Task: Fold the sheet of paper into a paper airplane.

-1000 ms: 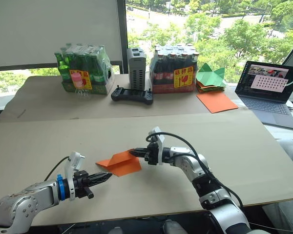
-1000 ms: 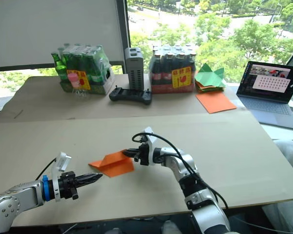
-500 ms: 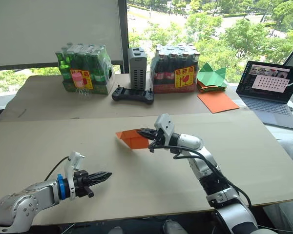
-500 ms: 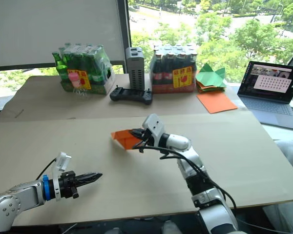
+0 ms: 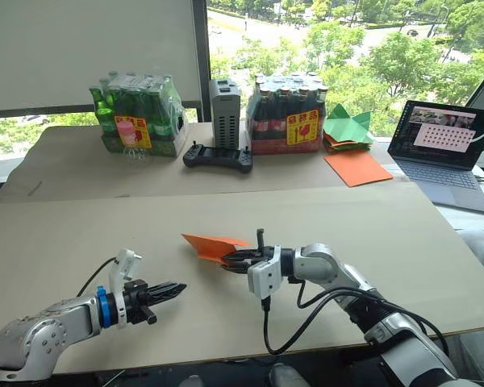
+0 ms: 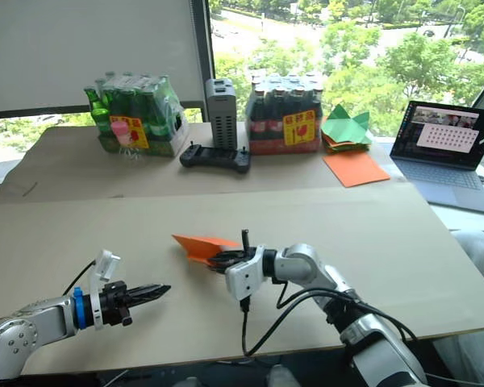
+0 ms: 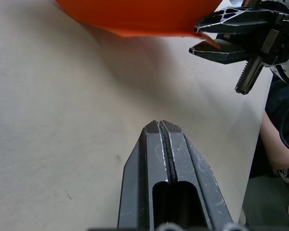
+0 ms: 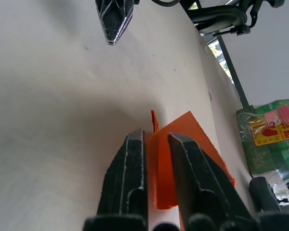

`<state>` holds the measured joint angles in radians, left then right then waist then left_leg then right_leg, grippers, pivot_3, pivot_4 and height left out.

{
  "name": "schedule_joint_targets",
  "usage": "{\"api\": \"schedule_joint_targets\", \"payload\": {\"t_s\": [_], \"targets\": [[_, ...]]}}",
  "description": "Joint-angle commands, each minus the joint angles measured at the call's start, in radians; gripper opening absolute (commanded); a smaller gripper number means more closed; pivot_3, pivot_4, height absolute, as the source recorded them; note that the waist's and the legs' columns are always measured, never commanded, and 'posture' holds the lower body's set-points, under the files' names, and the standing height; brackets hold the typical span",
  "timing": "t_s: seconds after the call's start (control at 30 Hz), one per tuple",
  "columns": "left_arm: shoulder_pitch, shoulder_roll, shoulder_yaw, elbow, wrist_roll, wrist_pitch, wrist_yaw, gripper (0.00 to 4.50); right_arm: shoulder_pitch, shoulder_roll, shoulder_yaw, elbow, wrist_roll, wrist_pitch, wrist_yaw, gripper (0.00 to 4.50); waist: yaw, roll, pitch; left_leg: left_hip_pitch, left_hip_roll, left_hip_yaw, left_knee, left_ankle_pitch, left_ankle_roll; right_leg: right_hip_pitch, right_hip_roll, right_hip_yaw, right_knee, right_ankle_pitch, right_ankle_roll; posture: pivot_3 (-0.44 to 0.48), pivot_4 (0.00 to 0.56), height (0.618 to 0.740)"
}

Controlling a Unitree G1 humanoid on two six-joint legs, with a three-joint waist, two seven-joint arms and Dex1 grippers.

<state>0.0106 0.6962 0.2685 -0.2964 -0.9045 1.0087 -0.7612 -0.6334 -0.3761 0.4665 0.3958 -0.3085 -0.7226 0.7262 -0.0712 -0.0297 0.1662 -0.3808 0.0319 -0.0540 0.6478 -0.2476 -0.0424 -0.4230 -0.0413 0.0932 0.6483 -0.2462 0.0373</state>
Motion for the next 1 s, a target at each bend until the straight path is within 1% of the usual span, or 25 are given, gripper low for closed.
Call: {"api": "schedule_joint_targets", "payload": {"t_s": [0.03,0.1,0.17,0.23,0.37,0.43,0.5,0.63,0.8,0.87,0.9,0.93,0.97,1.0], "targets": [[-0.009,0.008,0.003,0.001,0.001,-0.013,-0.012,0.00,0.000,0.008,-0.018,-0.053,0.121,0.057,0.066,2.37,0.001,0.000,0.000,0.000,0.000,0.000,0.000,0.000,0.000,0.000,0.000,0.000,0.000,0.000,0.000,0.000,0.150,0.740],[-0.011,0.009,0.001,0.004,0.003,-0.014,-0.013,0.00,0.003,0.010,-0.022,-0.064,0.148,0.081,0.086,2.97,0.001,0.000,0.000,0.000,0.000,0.000,0.000,0.000,0.000,0.000,0.000,0.000,0.000,0.000,0.000,0.000,0.150,0.740],[-0.012,0.008,-0.002,0.004,0.004,-0.015,-0.014,0.00,0.023,0.007,-0.029,-0.141,0.275,0.171,0.167,3.72,0.002,0.000,0.000,0.000,0.000,0.000,0.000,0.000,0.000,0.000,0.000,0.000,0.000,0.000,0.000,0.000,0.150,0.740],[-0.013,0.007,-0.004,0.006,0.005,-0.016,-0.015,0.00,0.037,0.012,-0.046,-0.225,0.380,0.274,0.218,4.40,0.002,0.000,0.000,0.000,0.000,-0.001,0.000,0.000,0.000,0.000,0.000,0.000,0.000,0.000,0.000,0.000,0.150,0.740],[-0.017,0.008,-0.008,0.011,0.007,-0.018,-0.017,0.00,0.037,0.034,-0.079,-0.310,0.447,0.420,0.215,4.46,0.002,0.000,0.000,0.000,0.000,-0.001,0.000,0.000,0.000,0.000,0.000,0.000,0.001,0.000,0.000,0.000,0.150,0.740],[-0.019,0.006,-0.011,0.012,0.009,-0.019,-0.016,0.00,0.039,0.065,-0.106,-0.324,0.478,0.514,0.182,4.46,0.003,0.000,0.000,0.001,0.000,-0.001,0.000,0.000,0.000,0.001,0.000,-0.001,0.001,0.000,0.000,0.000,0.150,0.740],[-0.020,0.004,-0.014,0.011,0.010,-0.021,-0.014,0.00,0.043,0.097,-0.129,-0.332,0.493,0.566,0.153,4.46,0.003,0.000,0.000,0.001,0.000,-0.001,0.001,0.000,0.000,0.001,0.000,-0.001,0.001,0.000,0.000,0.000,0.150,0.740],[-0.015,0.005,-0.013,0.004,0.005,-0.018,-0.014,0.00,0.047,0.148,-0.153,-0.327,0.469,0.646,0.074,3.33,0.003,0.000,0.000,0.000,0.000,-0.001,0.001,0.000,0.000,0.000,0.000,-0.001,0.001,0.000,0.000,0.000,0.150,0.740],[-0.009,0.006,-0.012,-0.002,0.004,-0.016,-0.010,0.00,0.057,0.164,-0.150,-0.295,0.437,0.703,0.040,1.52,0.003,0.000,0.000,0.000,0.000,-0.001,0.001,0.000,0.000,0.000,0.000,-0.001,0.001,0.000,0.000,0.000,0.150,0.740],[-0.007,0.006,-0.011,-0.004,0.004,-0.015,-0.009,0.00,0.059,0.163,-0.143,-0.272,0.415,0.718,0.026,0.91,0.002,0.000,0.000,0.000,0.000,-0.001,0.001,0.000,0.000,0.000,0.000,-0.001,0.001,0.000,0.000,0.000,0.150,0.740],[-0.006,0.007,-0.010,-0.005,0.004,-0.015,-0.009,0.00,0.062,0.162,-0.137,-0.258,0.403,0.726,0.024,0.48,0.002,0.000,0.000,0.000,0.000,0.000,0.001,0.000,0.000,0.000,0.000,-0.001,0.001,0.000,0.000,0.000,0.150,0.740],[-0.005,0.007,-0.010,-0.005,0.004,-0.015,-0.009,0.00,0.064,0.160,-0.130,-0.245,0.388,0.736,0.019,0.18,0.002,0.000,0.000,0.000,0.000,0.000,0.001,0.000,0.000,0.000,0.000,-0.001,0.001,0.000,0.000,0.000,0.150,0.740],[-0.005,0.008,-0.009,-0.005,0.004,-0.015,-0.009,0.00,0.064,0.159,-0.126,-0.232,0.373,0.739,0.013,0.06,0.002,0.000,0.000,0.000,0.000,0.000,0.001,0.000,0.000,0.000,0.000,-0.001,0.001,0.000,0.000,0.000,0.150,0.740],[-0.005,0.008,-0.009,-0.005,0.004,-0.015,-0.009,0.00,0.064,0.159,-0.123,-0.220,0.357,0.746,0.005,0.06,0.002,0.000,0.000,0.000,0.000,0.000,0.001,0.000,0.000,0.000,0.000,-0.001,0.001,0.000,0.000,0.000,0.150,0.740]]}}
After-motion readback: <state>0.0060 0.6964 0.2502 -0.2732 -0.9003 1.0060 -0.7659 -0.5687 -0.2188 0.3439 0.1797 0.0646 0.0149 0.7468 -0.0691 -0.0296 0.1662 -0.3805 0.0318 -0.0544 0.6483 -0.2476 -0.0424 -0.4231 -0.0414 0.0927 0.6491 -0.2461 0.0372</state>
